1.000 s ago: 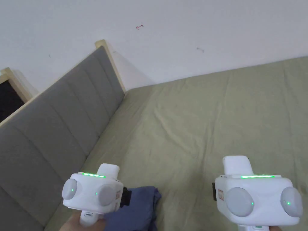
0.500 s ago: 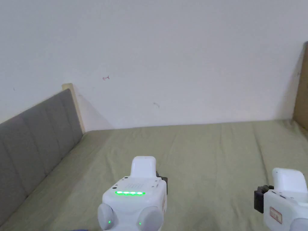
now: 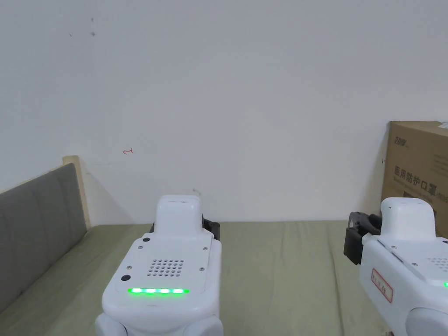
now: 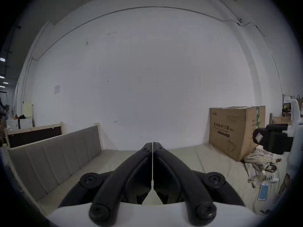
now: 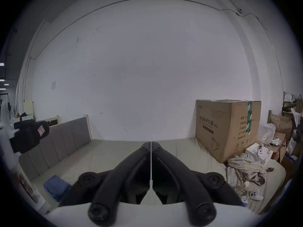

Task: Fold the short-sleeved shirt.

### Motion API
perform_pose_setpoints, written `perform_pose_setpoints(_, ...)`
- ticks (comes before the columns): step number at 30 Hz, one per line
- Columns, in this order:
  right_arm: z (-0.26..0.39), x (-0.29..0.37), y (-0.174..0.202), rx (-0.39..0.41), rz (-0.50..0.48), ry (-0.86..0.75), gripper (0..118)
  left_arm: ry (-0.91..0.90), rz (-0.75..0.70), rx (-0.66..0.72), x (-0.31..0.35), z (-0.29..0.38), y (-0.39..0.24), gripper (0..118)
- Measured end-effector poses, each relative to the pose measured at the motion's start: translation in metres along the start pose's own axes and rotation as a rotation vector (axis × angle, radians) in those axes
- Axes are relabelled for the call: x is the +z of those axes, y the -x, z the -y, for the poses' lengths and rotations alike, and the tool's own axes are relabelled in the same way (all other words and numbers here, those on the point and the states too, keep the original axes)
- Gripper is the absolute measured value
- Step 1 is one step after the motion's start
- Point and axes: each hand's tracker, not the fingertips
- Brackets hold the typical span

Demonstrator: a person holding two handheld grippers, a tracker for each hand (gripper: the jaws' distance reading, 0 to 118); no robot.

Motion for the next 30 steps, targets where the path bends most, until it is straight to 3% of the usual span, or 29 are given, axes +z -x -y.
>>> perform_pose_setpoints(2, 0.003, 0.001, 0.001, 0.002, 0.024, -0.019, 23, -0.005, -0.006, 0.029, 0.001, -0.002, 0.007, 2)
perform_pose_setpoints(3, 0.003, 0.002, 0.001, 0.004, 0.037, -0.025, 28, -0.001, -0.009, 0.038, 0.001, -0.003, 0.009, 8)
perform_pose_setpoints(5, 0.004, 0.0, -0.001, 0.001, 0.051, -0.02, 36, 0.004, -0.014, 0.042, 0.0, -0.003, 0.014, 52)
perform_pose_setpoints(6, 0.004, 0.0, -0.001, 0.003, 0.057, -0.019, 49, 0.004, -0.013, 0.041, 0.001, -0.002, 0.016, 78)
perform_pose_setpoints(7, 0.005, -0.001, -0.001, 0.008, 0.066, -0.015, 79, 0.007, -0.013, 0.037, 0.0, -0.002, 0.017, 100)
perform_pose_setpoints(8, 0.005, -0.002, -0.001, 0.022, 0.075, -0.004, 93, 0.009, -0.016, 0.035, 0.0, -0.001, 0.018, 105)
perform_pose_setpoints(19, 0.009, -0.005, 0.007, 0.09, 0.082, -0.027, 95, 0.05, -0.032, 0.008, -0.008, 0.019, 0.022, 113)
perform_pose_setpoints(30, 0.017, -0.012, 0.014, 0.085, 0.074, -0.015, 95, 0.088, -0.034, 0.061, -0.018, 0.031, 0.039, 113)
